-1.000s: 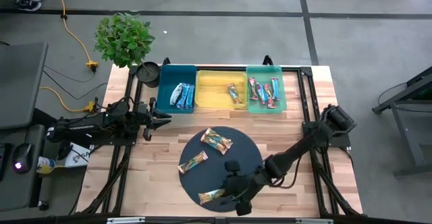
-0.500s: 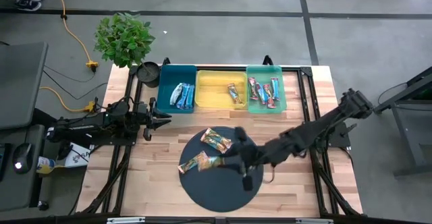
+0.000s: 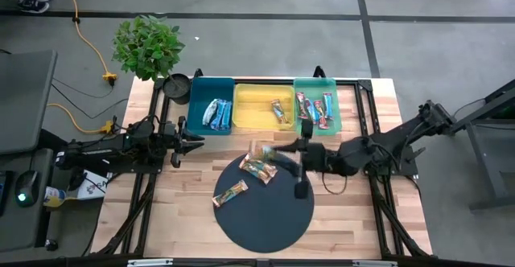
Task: Pick and place Granola Bars by type
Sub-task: Put the yellow granola bar into the yellow bin
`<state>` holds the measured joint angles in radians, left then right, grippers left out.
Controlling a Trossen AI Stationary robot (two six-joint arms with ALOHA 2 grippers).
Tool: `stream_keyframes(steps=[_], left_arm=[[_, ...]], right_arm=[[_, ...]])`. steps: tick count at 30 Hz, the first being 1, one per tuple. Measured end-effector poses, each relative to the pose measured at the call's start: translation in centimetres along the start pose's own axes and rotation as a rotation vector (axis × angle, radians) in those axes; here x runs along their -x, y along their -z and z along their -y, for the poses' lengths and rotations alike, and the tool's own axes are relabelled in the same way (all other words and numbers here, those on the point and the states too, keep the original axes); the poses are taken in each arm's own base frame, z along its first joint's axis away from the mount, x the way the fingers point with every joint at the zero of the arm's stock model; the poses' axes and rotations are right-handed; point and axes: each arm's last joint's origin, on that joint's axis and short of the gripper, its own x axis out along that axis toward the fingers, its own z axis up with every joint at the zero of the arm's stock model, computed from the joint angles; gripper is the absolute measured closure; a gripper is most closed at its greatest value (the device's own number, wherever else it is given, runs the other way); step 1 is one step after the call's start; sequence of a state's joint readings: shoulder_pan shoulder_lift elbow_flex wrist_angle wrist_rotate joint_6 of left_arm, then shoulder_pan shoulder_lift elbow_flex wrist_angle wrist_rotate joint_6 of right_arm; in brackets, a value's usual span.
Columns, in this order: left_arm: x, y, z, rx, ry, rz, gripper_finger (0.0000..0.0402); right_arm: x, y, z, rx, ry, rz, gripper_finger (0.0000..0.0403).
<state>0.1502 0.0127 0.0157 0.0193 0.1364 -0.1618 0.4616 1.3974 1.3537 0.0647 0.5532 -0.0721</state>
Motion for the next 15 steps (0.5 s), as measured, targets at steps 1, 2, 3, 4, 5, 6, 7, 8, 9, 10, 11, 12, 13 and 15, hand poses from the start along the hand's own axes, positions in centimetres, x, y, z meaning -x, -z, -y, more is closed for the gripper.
stream_keyframes(steps=[1,2,3,4,5,6,7,8,9,10,11,12,13,15], left_arm=[[0.0,0.0,0.0,0.000,0.000,0.000,0.0319],[0.0,0.0,0.0,0.000,0.000,0.000,0.0319],[0.0,0.0,0.0,0.000,0.000,0.000,0.0319],[0.0,0.0,0.0,0.000,0.000,0.000,0.0319],[0.0,0.0,0.0,0.000,0.000,0.000,0.0319],[0.0,0.0,0.0,0.000,0.000,0.000,0.0319],[0.0,0.0,0.0,0.000,0.000,0.000,0.0319],[0.0,0.0,0.0,0.000,0.001,0.000,0.0319],[0.0,0.0,0.0,0.000,0.001,0.000,0.0319],[0.0,0.0,0.0,0.000,0.000,0.000,0.0319],[0.0,0.0,0.0,0.000,0.001,0.000,0.0319],[0.0,0.0,0.0,0.000,0.004,-0.001,0.0319],[0.0,0.0,0.0,0.000,0.004,-0.001,0.0319],[0.0,0.0,0.0,0.000,0.004,-0.001,0.0319]], right_arm=[[-0.2,0.1,0.4,0.000,0.034,-0.003,0.0313],[-0.5,0.2,0.8,-0.004,0.070,-0.007,0.0313],[-0.8,0.3,1.3,-0.011,0.103,-0.009,0.0312],[-1.1,0.4,1.8,-0.018,0.132,-0.013,0.0311],[-1.4,0.5,2.2,-0.022,0.151,-0.016,0.0310],[-1.8,0.6,2.8,-0.027,0.172,-0.018,0.0310],[-2.1,0.7,3.4,-0.036,0.194,-0.014,0.0309],[-2.3,0.6,4.0,-0.042,0.208,-0.009,0.0309],[-2.6,0.6,4.6,-0.047,0.213,-0.001,0.0310],[-2.9,0.6,5.2,-0.053,0.213,0.012,0.0310],[-3.3,0.5,5.8,-0.063,0.217,0.033,0.0309],[-3.5,0.4,6.3,-0.071,0.222,0.054,0.0309],[-3.7,0.3,6.7,-0.074,0.223,0.074,0.0309],[-4.5,0.3,7.7,-0.070,0.237,0.115,0.0309]])
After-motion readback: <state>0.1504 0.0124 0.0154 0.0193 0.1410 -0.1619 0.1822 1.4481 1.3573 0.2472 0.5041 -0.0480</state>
